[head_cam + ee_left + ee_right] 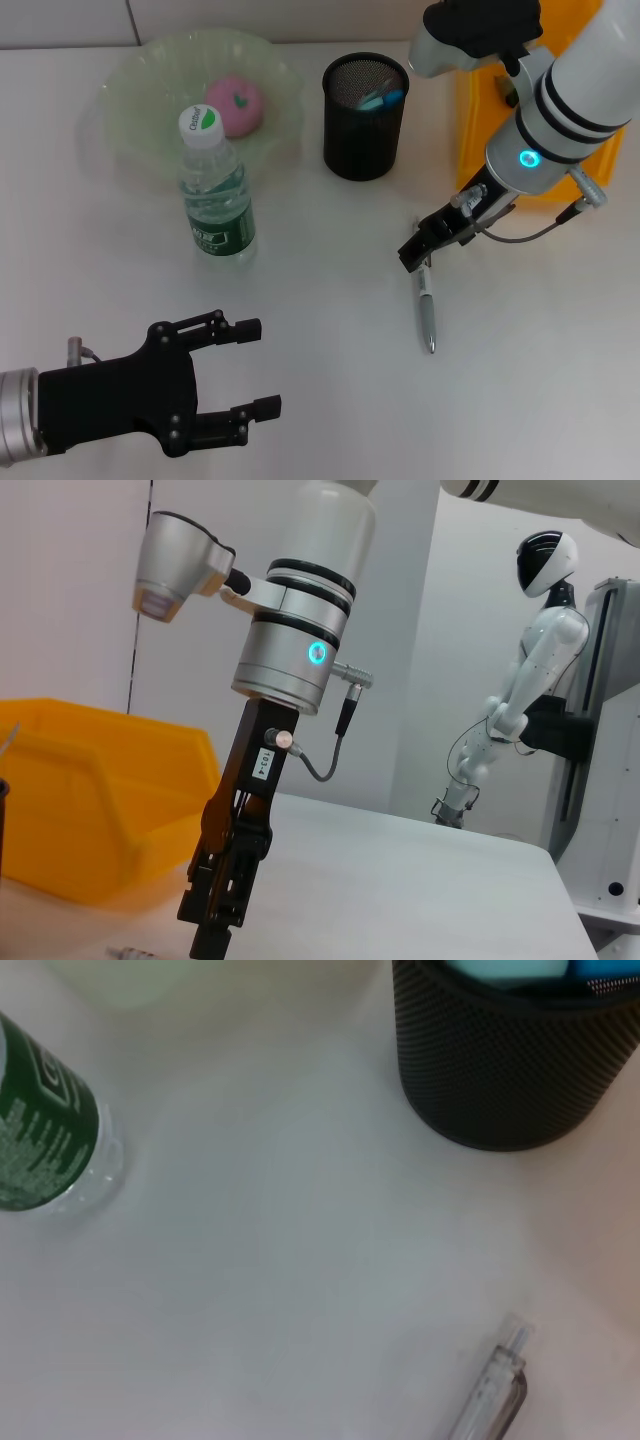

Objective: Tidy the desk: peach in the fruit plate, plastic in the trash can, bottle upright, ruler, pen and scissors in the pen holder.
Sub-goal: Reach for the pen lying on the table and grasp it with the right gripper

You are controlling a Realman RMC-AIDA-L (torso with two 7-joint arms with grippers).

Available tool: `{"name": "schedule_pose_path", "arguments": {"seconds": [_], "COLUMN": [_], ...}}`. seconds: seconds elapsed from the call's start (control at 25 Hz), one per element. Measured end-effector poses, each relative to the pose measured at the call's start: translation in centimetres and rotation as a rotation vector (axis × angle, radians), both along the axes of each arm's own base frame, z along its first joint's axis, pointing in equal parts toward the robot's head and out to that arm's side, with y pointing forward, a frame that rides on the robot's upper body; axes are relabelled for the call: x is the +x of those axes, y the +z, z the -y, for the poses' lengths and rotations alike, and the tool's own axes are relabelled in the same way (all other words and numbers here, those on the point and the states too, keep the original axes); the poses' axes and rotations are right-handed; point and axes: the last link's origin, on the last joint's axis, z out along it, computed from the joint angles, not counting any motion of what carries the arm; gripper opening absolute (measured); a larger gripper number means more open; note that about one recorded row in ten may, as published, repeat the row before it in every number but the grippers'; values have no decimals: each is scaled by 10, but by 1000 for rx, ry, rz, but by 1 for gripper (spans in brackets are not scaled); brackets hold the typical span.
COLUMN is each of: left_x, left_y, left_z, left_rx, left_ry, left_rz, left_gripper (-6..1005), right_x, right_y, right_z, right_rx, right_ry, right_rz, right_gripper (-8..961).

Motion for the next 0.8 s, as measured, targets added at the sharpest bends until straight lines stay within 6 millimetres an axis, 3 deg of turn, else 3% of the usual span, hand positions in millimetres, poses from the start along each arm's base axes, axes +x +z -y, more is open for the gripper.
{"name": "schedule_pose_path", "arguments": {"seconds": [0.28,0.8], "left_x": [1,-1], "left_y": [-1,-1], "left_z": [0,1], "left_rx": [-6,1], "left_ry": [-5,-7], "left_rz": [-1,-9], "left_gripper": [779,779], "right_x": [0,4], "right_y": [-2,-9], "right_z": [-1,-4], "right_rx": [5,2], "right_ry": [12,3], "right_rz": [5,17], "right_gripper": [818,649]}}
